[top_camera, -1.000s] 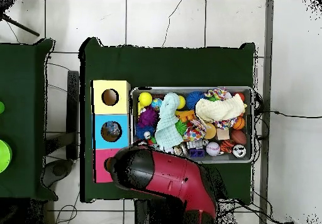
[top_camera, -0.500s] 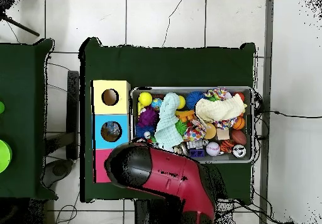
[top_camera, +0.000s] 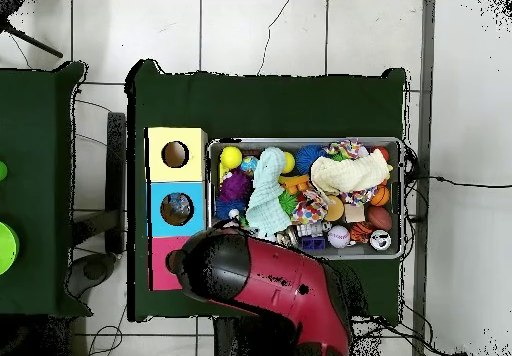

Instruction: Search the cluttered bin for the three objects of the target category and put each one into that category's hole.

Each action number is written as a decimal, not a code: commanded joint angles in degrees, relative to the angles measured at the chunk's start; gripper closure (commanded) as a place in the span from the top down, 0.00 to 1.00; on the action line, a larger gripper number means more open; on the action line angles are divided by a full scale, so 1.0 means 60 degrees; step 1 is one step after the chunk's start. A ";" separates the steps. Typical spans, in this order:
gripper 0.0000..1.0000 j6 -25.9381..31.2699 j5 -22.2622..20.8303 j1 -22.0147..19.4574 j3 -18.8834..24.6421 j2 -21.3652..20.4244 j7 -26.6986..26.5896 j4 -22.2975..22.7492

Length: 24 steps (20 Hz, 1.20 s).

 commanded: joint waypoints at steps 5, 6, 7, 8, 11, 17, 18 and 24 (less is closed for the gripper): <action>0.00 0.0223 0.0418 -0.0066 0.0085 0.0307 0.2046 0.0026; 0.00 0.0102 0.0442 -0.0078 0.0103 0.0337 0.2031 0.0080; 0.00 0.0010 0.0465 -0.0081 0.0121 0.0356 0.2029 0.0128; 0.00 -0.0082 0.0488 -0.0084 0.0139 0.0375 0.2028 0.0176; 0.00 -0.0305 0.0534 -0.0081 0.0186 0.0380 0.1989 0.0290; 0.00 -0.0571 0.0624 -0.0053 0.0212 0.0389 0.2017 0.0489; 0.00 -0.0624 0.0639 -0.0055 0.0210 0.0381 0.2020 0.0541; 0.00 -0.0866 0.0653 0.0033 0.0160 0.0359 0.2024 0.0726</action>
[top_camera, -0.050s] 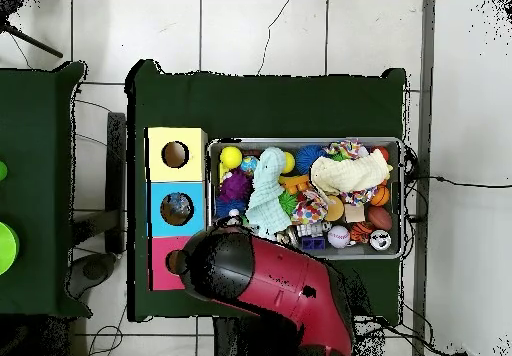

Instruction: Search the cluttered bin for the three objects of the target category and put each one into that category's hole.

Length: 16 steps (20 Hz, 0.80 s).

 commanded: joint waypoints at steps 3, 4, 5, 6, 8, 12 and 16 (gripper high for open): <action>0.00 -0.0398 0.0186 0.0158 0.0076 0.0326 0.2033 0.0597; 0.00 -0.0339 0.0144 0.0186 0.0027 0.0328 0.2038 0.0542; 0.00 -0.0393 0.0118 0.0227 -0.0012 0.0336 0.2065 0.0529; 0.00 -0.0339 0.0123 0.0241 -0.0029 0.0335 0.2063 0.0516; 0.00 -0.0504 0.0184 0.0291 -0.0028 0.0375 0.2118 0.0590; 0.00 -0.0684 0.0292 0.0311 0.0009 0.0474 0.2184 0.0676; 0.00 -0.0821 0.0355 0.0309 -0.0003 0.0422 0.2164 0.0816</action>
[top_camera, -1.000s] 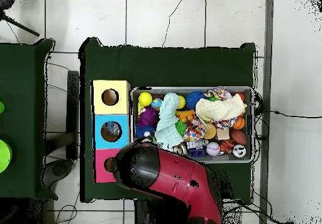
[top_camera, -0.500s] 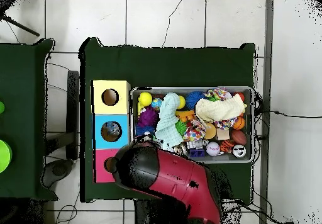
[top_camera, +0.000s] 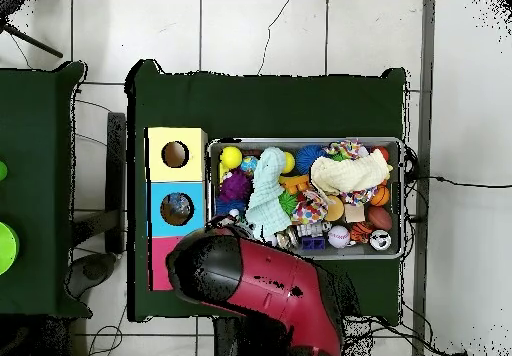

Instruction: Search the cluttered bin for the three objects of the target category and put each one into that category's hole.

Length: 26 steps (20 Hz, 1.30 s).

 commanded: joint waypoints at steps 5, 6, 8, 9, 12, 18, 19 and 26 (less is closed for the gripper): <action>0.00 -0.0303 0.0259 0.0071 -0.0185 0.0169 0.2224 0.0920; 0.00 -0.0195 0.0227 0.0107 -0.0243 0.0140 0.2239 0.0873; 0.00 -0.0184 0.0315 0.0018 -0.0110 0.0196 0.2123 0.0888; 0.00 -0.0216 0.0341 -0.0053 -0.0020 0.0264 0.2029 0.0872; 0.00 -0.0274 0.0320 -0.0099 0.0027 0.0418 0.1971 0.0792; 0.00 -0.0958 0.0721 -0.0475 0.0554 0.0588 0.1652 0.1235; 0.00 -0.0967 0.0725 -0.0422 0.0530 0.0612 0.1728 0.1205; 0.00 -0.0638 0.1024 0.0030 0.0532 0.0947 0.2294 0.0732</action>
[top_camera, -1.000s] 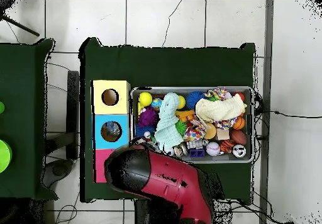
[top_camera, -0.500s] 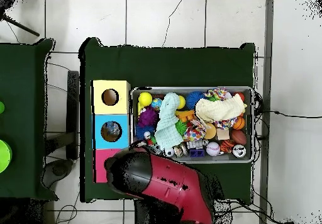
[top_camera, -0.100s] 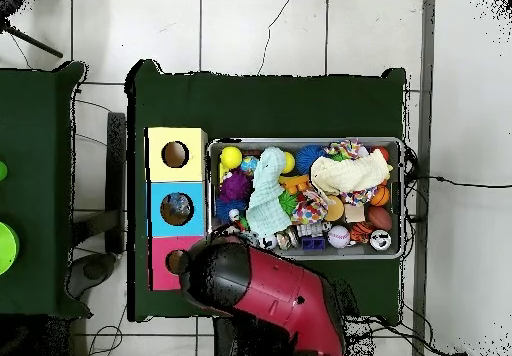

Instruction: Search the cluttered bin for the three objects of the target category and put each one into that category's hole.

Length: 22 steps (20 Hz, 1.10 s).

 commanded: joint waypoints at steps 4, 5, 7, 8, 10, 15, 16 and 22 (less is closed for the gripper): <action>0.00 0.0375 0.0645 0.0550 0.0296 0.0861 0.2770 -0.0371; 0.00 0.0591 0.0657 0.0633 0.0222 0.0904 0.2857 -0.0521; 0.00 0.0996 0.0616 0.0775 0.0058 0.1011 0.2962 -0.0909; 0.00 0.1243 0.0598 0.0841 -0.0023 0.1044 0.3019 -0.1076; 0.00 0.1592 0.0639 0.0967 -0.0138 0.1073 0.3131 -0.1297; 0.00 0.2238 0.0815 0.1201 -0.0254 0.1280 0.3368 -0.1942; 0.00 0.2414 0.0849 0.1252 -0.0281 0.1317 0.3428 -0.2086; 0.00 0.3301 0.0923 0.1534 -0.0581 0.1396 0.3788 -0.2799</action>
